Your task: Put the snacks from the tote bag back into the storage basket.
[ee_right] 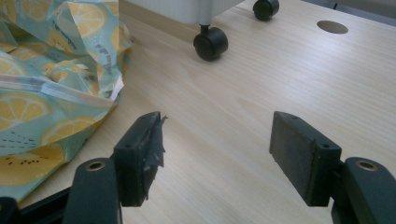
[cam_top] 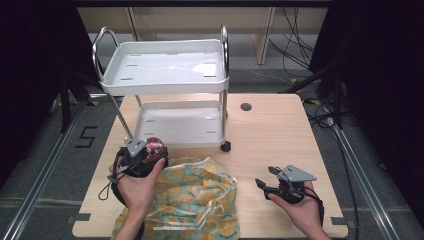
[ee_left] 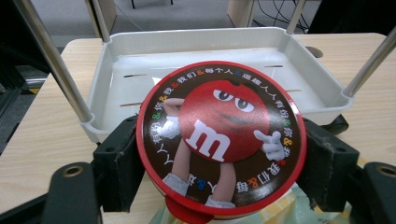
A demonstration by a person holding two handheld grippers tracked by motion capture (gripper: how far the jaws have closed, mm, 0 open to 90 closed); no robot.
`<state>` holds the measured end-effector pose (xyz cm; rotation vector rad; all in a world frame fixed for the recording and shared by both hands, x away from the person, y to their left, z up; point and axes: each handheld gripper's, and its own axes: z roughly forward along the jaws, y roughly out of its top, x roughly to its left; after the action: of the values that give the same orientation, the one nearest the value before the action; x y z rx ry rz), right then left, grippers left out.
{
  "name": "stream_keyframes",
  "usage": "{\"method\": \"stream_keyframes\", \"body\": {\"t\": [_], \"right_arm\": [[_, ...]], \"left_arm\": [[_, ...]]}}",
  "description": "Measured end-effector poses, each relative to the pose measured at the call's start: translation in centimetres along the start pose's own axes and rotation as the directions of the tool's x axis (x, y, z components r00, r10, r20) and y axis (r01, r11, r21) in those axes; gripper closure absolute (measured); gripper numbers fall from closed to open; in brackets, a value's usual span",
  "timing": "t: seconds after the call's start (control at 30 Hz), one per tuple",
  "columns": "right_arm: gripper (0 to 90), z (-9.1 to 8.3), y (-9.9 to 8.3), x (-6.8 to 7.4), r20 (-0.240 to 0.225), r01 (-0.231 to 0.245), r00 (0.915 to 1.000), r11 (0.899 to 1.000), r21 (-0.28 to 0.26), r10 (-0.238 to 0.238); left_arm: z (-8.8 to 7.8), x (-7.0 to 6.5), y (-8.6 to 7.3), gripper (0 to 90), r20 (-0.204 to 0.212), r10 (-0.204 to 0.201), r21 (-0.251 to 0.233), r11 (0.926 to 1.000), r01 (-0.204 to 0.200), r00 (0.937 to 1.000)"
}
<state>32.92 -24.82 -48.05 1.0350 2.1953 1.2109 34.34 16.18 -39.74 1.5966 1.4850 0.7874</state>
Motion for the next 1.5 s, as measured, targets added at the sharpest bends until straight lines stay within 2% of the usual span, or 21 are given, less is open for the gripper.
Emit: {"method": "stream_keyframes", "body": {"t": [0.03, 0.07, 0.2, 0.3, 0.6, 0.63, 0.67, 0.7, 0.8, 0.83, 0.97, 1.0, 1.03, 1.07, 1.17, 1.2, 1.23, 1.27, 1.33, 1.37, 1.5], "right_arm": [[35.4, -0.1, 0.0, 0.1, -0.001, -0.026, 0.9997, 1.000, 0.013, 0.026], [35.4, -0.1, 0.0, 0.2, -0.002, -0.027, 0.9996, 1.000, 0.013, 0.027], [35.4, -0.1, 0.0, 0.1, -0.002, -0.014, 0.9999, 1.000, 0.008, 0.014], [35.4, -0.1, 0.0, 0.2, 0.000, -0.026, 0.9997, 1.000, 0.012, 0.026], [35.4, 0.0, 0.0, 0.0, 0.002, -0.015, 0.9999, 1.000, 0.002, 0.015], [35.4, 0.0, 0.0, -0.1, 0.007, 0.009, 0.9999, 1.000, -0.010, -0.009], [35.4, 0.0, 0.0, -0.1, 0.007, 0.009, 0.9999, 1.000, -0.010, -0.009], [35.4, -0.1, 0.0, 0.1, -0.001, -0.021, 0.9998, 1.000, 0.008, 0.021], [35.4, 0.0, 0.0, 0.1, 0.000, -0.019, 0.9998, 1.000, 0.009, 0.019], [35.4, 0.1, 0.0, -0.2, 0.006, 0.028, 0.9996, 1.000, -0.010, -0.028], [35.4, 0.1, 0.0, -0.2, 0.005, 0.017, 0.9998, 1.000, -0.008, -0.017], [35.3, 0.0, 0.0, 0.1, -0.002, -0.021, 0.9998, 1.000, 0.009, 0.021], [35.3, 0.0, 0.0, 0.1, -0.002, -0.021, 0.9998, 1.000, 0.009, 0.021], [35.4, 0.0, 0.0, -0.1, 0.000, 0.010, 1.0000, 1.000, -0.001, -0.010], [35.4, 0.0, 0.0, -0.2, 0.001, 0.014, 0.9999, 1.000, -0.004, -0.014], [35.4, 0.1, 0.0, -0.3, 0.010, 0.039, 0.9992, 0.999, -0.018, -0.039], [35.4, 0.1, 0.0, -0.3, 0.010, 0.039, 0.9992, 0.999, -0.018, -0.039], [35.4, 0.1, 0.0, 0.0, 0.009, 0.002, 1.0000, 1.000, -0.010, -0.002], [35.4, 0.0, 0.0, -0.2, 0.008, 0.013, 0.9999, 1.000, -0.010, -0.013], [35.4, -0.1, 0.0, 0.1, 0.000, -0.021, 0.9998, 1.000, 0.009, 0.021], [35.4, -0.1, 0.0, 0.1, 0.001, -0.016, 0.9999, 1.000, 0.009, 0.016]], "left_arm": [[0.0, 0.1, 0.1, 25.5, -0.002, -0.003, -0.001, 1.0000, 0.003, 1.0000], [0.0, 0.1, 0.1, 25.5, -0.005, -0.005, -0.004, 1.0000, 0.005, 1.0000], [0.0, 0.2, 0.2, 25.5, -0.007, -0.008, -0.004, 1.0000, 0.008, 0.9999], [0.2, 0.2, 0.3, 25.4, -0.009, -0.012, -0.006, 0.9999, 0.012, 0.9999], [0.4, 0.3, 0.3, 25.5, -0.013, -0.009, -0.001, 1.0000, 0.009, 0.9999], [0.4, 0.4, 0.3, 25.4, -0.017, -0.003, 0.002, 1.0000, 0.003, 0.9998], [0.4, 0.4, 0.3, 25.5, -0.017, -0.003, 0.002, 1.0000, 0.003, 0.9998], [0.5, 0.4, 0.4, 25.5, -0.022, -0.004, 0.006, 1.0000, 0.004, 0.9998], [0.5, 0.5, 0.5, 25.5, -0.025, -0.004, 0.004, 1.0000, 0.004, 0.9997], [0.5, 0.6, 0.6, 25.4, -0.025, -0.012, -0.002, 0.9999, 0.012, 0.9996], [0.6, 0.7, 0.8, 25.4, -0.031, -0.014, -0.005, 0.9999, 0.014, 0.9994], [0.6, 0.8, 0.8, 25.4, -0.034, -0.015, -0.004, 0.9999, 0.014, 0.9993], [0.6, 0.8, 0.8, 25.5, -0.034, -0.015, -0.004, 0.9999, 0.014, 0.9993], [0.7, 0.8, 0.8, 25.5, -0.030, -0.015, -0.003, 0.9999, 0.015, 0.9994], [0.9, 0.9, 0.9, 25.5, -0.035, -0.015, -0.001, 0.9999, 0.015, 0.9993], [0.9, 0.9, 0.9, 25.5, -0.035, -0.018, 0.000, 0.9998, 0.018, 0.9992], [0.9, 0.9, 0.9, 25.5, -0.035, -0.018, 0.000, 0.9998, 0.018, 0.9992], [1.0, 1.0, 1.0, 25.5, -0.037, -0.021, -0.003, 0.9998, 0.021, 0.9991], [1.1, 1.1, 1.1, 25.4, -0.036, -0.022, -0.001, 0.9998, 0.022, 0.9991], [1.1, 1.1, 1.1, 25.5, -0.036, -0.022, -0.001, 0.9998, 0.022, 0.9991], [1.1, 1.1, 1.2, 25.5, -0.037, -0.025, -0.003, 0.9997, 0.025, 0.9990]]}}
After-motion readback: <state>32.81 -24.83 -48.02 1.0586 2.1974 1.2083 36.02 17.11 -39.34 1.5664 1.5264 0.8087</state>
